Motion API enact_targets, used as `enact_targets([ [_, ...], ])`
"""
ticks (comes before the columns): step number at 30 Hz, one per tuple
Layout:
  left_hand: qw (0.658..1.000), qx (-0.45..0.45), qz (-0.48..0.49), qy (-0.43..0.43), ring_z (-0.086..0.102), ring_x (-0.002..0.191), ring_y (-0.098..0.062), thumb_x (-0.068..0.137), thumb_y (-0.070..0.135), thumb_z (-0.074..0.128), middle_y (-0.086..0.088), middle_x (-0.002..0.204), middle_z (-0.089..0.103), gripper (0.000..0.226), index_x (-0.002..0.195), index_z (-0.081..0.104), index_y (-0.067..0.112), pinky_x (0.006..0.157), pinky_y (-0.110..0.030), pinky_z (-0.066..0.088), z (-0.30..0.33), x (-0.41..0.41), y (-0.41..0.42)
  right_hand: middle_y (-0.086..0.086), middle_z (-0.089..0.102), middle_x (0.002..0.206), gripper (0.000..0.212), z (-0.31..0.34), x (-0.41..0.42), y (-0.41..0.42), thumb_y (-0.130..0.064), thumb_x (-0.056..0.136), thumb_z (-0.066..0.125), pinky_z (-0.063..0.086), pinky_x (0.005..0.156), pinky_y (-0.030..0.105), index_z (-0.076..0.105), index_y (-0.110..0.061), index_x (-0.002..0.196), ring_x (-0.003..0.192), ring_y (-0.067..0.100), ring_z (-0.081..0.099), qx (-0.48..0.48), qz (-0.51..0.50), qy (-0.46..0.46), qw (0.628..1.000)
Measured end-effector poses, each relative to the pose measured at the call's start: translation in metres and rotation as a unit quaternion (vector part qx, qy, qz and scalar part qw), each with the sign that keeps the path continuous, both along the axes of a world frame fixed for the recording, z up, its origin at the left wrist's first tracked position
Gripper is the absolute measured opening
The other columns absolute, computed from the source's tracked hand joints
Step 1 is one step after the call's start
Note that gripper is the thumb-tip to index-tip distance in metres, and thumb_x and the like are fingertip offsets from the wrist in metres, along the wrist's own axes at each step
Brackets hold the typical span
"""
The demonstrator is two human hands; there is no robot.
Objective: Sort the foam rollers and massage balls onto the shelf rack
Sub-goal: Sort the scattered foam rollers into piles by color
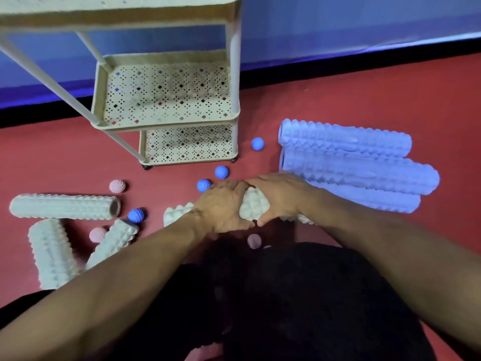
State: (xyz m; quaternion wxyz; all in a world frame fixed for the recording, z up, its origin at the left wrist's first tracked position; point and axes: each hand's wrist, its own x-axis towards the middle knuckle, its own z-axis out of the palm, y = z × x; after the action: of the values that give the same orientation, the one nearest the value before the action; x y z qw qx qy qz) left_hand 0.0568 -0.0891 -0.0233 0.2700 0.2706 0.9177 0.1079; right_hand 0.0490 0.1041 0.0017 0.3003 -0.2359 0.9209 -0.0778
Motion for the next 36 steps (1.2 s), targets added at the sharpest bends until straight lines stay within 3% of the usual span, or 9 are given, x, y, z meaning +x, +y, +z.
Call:
enact_targets([
  [5,0.998,-0.046,-0.036,-0.036,0.061,0.106,-0.027,0.060,0.080,0.067,0.002,0.125,0.058,0.095,0.133,0.035,0.028,0.083,-0.038,0.051,0.001,0.001,0.007,-0.018,0.055,0.100,0.072,0.000,0.027,0.060,-0.070,0.053,0.077,0.044,0.074,0.030,0.056,-0.040,0.114,0.096,0.010,0.057,-0.005,-0.082,-0.015,0.996],
  [10,0.998,-0.033,-0.045,-0.031,0.061,0.108,-0.022,0.057,0.085,0.062,0.009,0.120,0.057,0.089,0.126,0.044,0.033,0.083,-0.036,0.052,-0.015,0.006,0.013,-0.013,0.054,0.113,0.083,-0.025,0.070,0.114,-0.061,0.057,0.083,0.042,0.084,0.031,0.050,-0.034,0.128,0.107,0.016,0.055,-0.019,-0.177,-0.054,0.983],
  [14,0.997,-0.004,-0.066,-0.041,0.056,0.120,-0.019,0.065,0.082,0.057,0.010,0.129,0.056,0.081,0.132,0.044,0.039,0.091,-0.036,0.049,-0.029,0.019,0.049,-0.002,0.053,0.135,0.098,-0.050,0.098,0.127,-0.060,0.068,0.079,0.042,0.098,0.034,0.031,-0.033,0.149,0.120,0.024,0.053,0.019,-0.157,-0.052,0.986],
  [19,0.995,0.011,-0.085,-0.045,0.047,0.131,-0.022,0.072,0.081,0.055,0.006,0.142,0.049,0.084,0.143,0.040,0.037,0.107,-0.039,0.040,-0.056,0.040,0.092,-0.001,0.054,0.134,0.094,-0.083,0.129,0.143,-0.054,0.069,0.075,0.041,0.096,0.039,0.030,-0.035,0.150,0.116,0.024,0.054,0.025,-0.170,-0.011,0.985],
  [23,0.996,0.025,-0.050,-0.076,0.046,0.129,-0.026,0.069,0.084,0.050,0.002,0.139,0.045,0.094,0.146,0.037,0.032,0.105,-0.042,0.041,-0.072,0.042,0.093,0.000,0.048,0.138,0.089,-0.121,0.148,0.161,-0.058,0.069,0.075,0.039,0.100,0.043,0.036,-0.030,0.144,0.123,0.027,0.050,0.060,-0.219,0.000,0.974],
  [27,0.994,0.021,0.064,-0.086,0.049,0.128,-0.029,0.071,0.076,0.056,-0.002,0.139,0.045,0.092,0.147,0.038,0.027,0.102,-0.050,0.045,-0.085,0.039,0.062,0.007,0.046,0.119,0.093,-0.158,0.163,0.171,-0.060,0.051,0.085,0.046,0.088,0.041,0.049,-0.026,0.131,0.104,0.029,0.048,0.101,-0.237,0.036,0.966],
  [30,0.993,0.019,0.092,-0.073,0.052,0.123,-0.028,0.074,0.073,0.058,-0.001,0.134,0.049,0.085,0.144,0.046,0.025,0.098,-0.048,0.048,-0.089,0.039,0.033,0.012,0.052,0.109,0.063,-0.174,0.168,0.165,-0.054,0.064,0.079,0.043,0.081,0.042,0.059,-0.020,0.113,0.095,0.032,0.050,0.106,-0.250,0.117,0.955],
  [32,0.991,0.013,0.107,-0.084,0.051,0.121,-0.026,0.076,0.069,0.059,0.000,0.131,0.050,0.080,0.143,0.047,0.027,0.098,-0.045,0.046,-0.089,0.036,0.018,0.013,0.056,0.104,0.033,-0.179,0.170,0.161,-0.029,0.079,0.067,0.039,0.080,0.042,0.055,-0.018,0.107,0.092,0.033,0.053,0.119,-0.265,0.190,0.938],
  [36,0.991,-0.027,0.112,-0.072,0.048,0.125,-0.027,0.085,0.057,0.065,-0.001,0.135,0.047,0.070,0.143,0.044,0.024,0.098,-0.046,0.046,-0.091,0.033,0.007,0.014,0.059,0.103,0.035,-0.175,0.167,0.158,-0.014,0.076,0.057,0.045,0.075,0.042,0.049,-0.017,0.110,0.089,0.033,0.056,0.133,-0.280,0.190,0.931],
])
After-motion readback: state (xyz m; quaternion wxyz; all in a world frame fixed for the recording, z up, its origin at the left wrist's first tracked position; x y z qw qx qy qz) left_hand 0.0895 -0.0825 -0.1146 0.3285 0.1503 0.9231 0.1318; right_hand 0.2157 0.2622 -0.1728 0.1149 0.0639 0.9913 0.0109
